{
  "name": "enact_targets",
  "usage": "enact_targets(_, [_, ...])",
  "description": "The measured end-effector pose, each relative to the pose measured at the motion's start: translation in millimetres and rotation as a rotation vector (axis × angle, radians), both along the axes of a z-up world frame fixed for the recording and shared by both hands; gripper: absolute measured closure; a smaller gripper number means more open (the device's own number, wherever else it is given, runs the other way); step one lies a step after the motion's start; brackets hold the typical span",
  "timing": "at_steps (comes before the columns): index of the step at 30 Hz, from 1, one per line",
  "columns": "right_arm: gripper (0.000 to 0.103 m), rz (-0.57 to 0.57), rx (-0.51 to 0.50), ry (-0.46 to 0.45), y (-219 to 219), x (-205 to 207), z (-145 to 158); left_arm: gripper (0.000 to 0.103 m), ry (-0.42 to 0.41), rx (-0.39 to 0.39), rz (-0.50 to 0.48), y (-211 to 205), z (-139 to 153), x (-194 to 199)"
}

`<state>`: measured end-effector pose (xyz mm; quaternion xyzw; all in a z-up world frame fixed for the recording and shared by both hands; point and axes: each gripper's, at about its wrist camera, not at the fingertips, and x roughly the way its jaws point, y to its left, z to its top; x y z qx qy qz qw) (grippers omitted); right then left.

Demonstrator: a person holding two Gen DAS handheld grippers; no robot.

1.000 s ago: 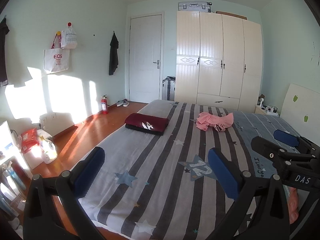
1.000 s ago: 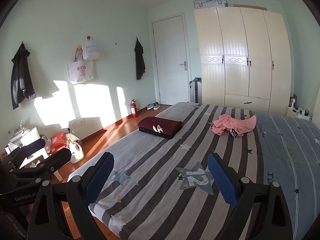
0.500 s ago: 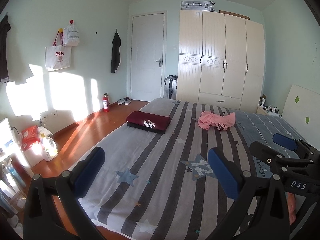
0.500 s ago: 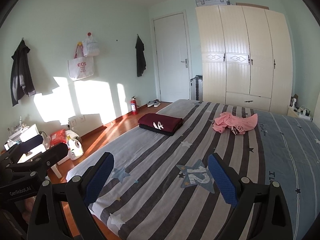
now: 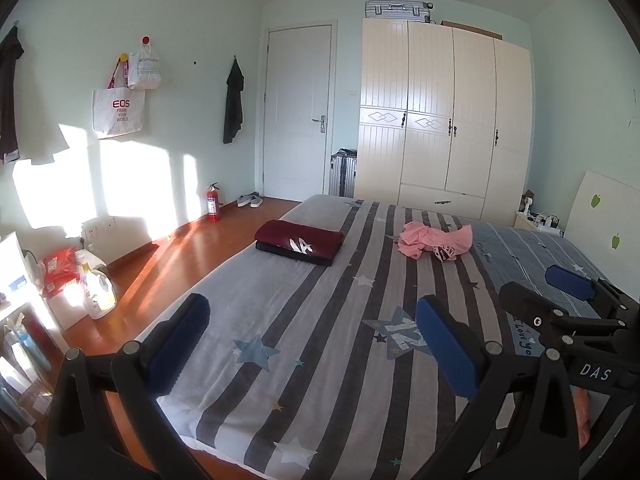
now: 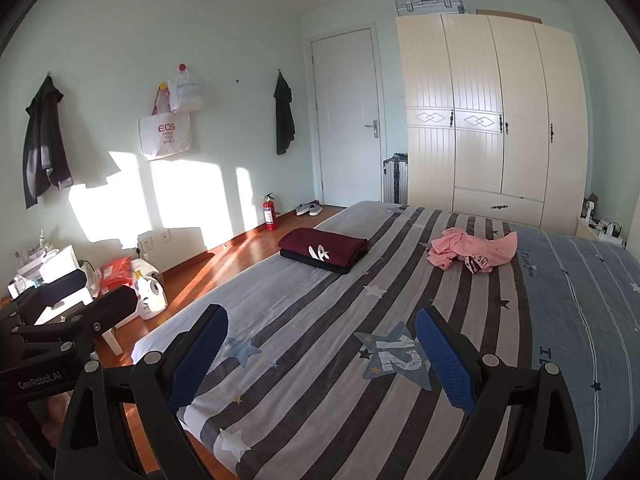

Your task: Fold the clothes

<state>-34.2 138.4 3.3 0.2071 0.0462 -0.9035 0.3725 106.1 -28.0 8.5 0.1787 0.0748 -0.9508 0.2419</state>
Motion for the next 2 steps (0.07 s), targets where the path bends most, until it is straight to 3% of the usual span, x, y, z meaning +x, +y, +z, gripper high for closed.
enact_targets(2, [0.010, 0.000, 0.001, 0.000, -0.1, -0.2, -0.6, 0.001, 0.000, 0.001, 0.000, 1.0, -0.2, 0.0])
